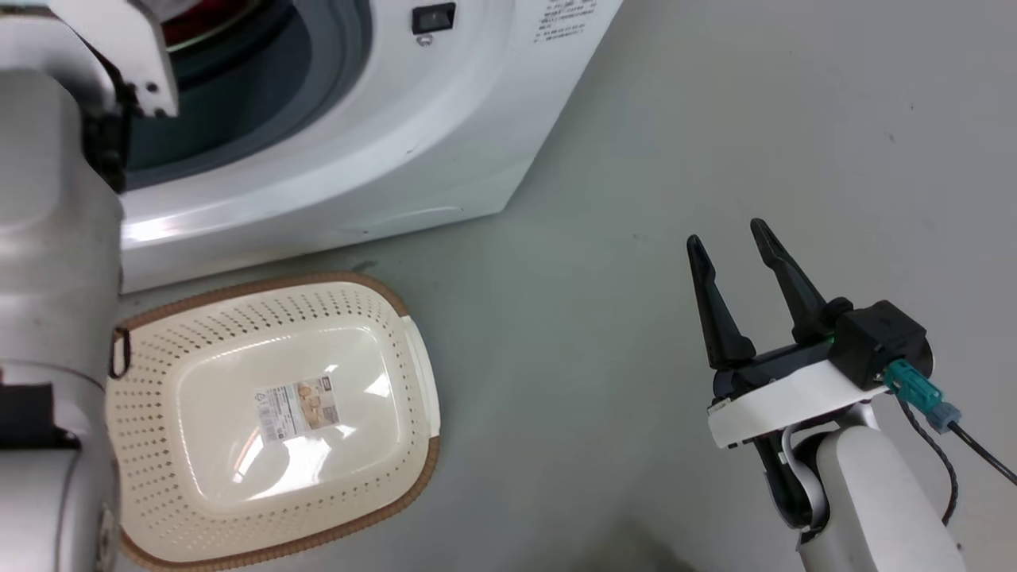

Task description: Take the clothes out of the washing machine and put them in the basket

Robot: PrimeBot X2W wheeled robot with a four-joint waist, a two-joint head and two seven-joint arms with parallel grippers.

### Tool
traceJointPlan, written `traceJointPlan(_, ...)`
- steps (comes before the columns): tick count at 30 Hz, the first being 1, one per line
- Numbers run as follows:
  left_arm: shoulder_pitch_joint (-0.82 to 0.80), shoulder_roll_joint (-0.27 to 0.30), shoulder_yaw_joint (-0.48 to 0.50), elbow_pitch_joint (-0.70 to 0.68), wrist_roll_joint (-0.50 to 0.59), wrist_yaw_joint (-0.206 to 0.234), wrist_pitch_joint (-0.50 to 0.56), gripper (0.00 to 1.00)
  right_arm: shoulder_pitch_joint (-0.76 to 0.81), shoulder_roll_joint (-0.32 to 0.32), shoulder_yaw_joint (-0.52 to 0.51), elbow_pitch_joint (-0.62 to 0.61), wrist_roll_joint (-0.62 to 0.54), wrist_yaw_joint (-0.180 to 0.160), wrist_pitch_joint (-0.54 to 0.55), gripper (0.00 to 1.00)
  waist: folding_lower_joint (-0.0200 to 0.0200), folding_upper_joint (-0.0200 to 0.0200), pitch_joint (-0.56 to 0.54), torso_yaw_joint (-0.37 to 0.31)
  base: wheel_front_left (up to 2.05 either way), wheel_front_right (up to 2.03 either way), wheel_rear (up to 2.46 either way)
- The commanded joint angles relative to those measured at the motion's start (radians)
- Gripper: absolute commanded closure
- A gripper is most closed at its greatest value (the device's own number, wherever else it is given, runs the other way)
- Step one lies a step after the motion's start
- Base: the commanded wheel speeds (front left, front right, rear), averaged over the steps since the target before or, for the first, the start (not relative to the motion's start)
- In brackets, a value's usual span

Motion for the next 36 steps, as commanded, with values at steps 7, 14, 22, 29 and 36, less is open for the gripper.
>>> traceJointPlan(7, 0.193, -0.072, 0.015, -0.016, -0.053, -0.024, -0.252, 1.00, 0.072, 0.001, -0.044, 0.028, -0.055, -0.001, -0.002, 0.00, 0.0000, 0.0000, -0.173, 0.091, 0.00, 0.00, 0.00)
traceJointPlan(14, 0.359, -0.110, 0.058, -0.181, -0.098, -0.043, -0.269, 1.00, 0.125, 0.001, -0.059, 0.051, -0.077, -0.001, -0.002, 0.00, 0.0000, 0.0000, -0.275, 0.141, 0.00, 0.00, 0.00)
traceJointPlan(22, 0.570, -0.163, 0.092, -0.469, -0.093, -0.059, -0.267, 1.00, 0.185, 0.001, -0.072, 0.071, -0.088, -0.001, -0.002, 0.00, 0.0000, 0.0000, -0.380, 0.189, 0.00, 0.00, 0.00)
traceJointPlan(29, 0.733, -0.210, 0.101, -0.738, -0.081, -0.053, -0.267, 1.00, 0.230, 0.001, -0.087, 0.070, -0.105, -0.001, 0.004, 0.00, 0.0000, 0.0000, -0.440, 0.216, 0.00, 0.00, 0.00)
traceJointPlan(36, 0.876, -0.226, 0.080, -1.041, -0.063, -0.033, -0.260, 1.00, 0.268, 0.001, -0.104, 0.046, -0.113, -0.001, 0.019, 0.00, 0.0000, 0.0000, -0.455, 0.246, 0.00, 0.00, 0.00)
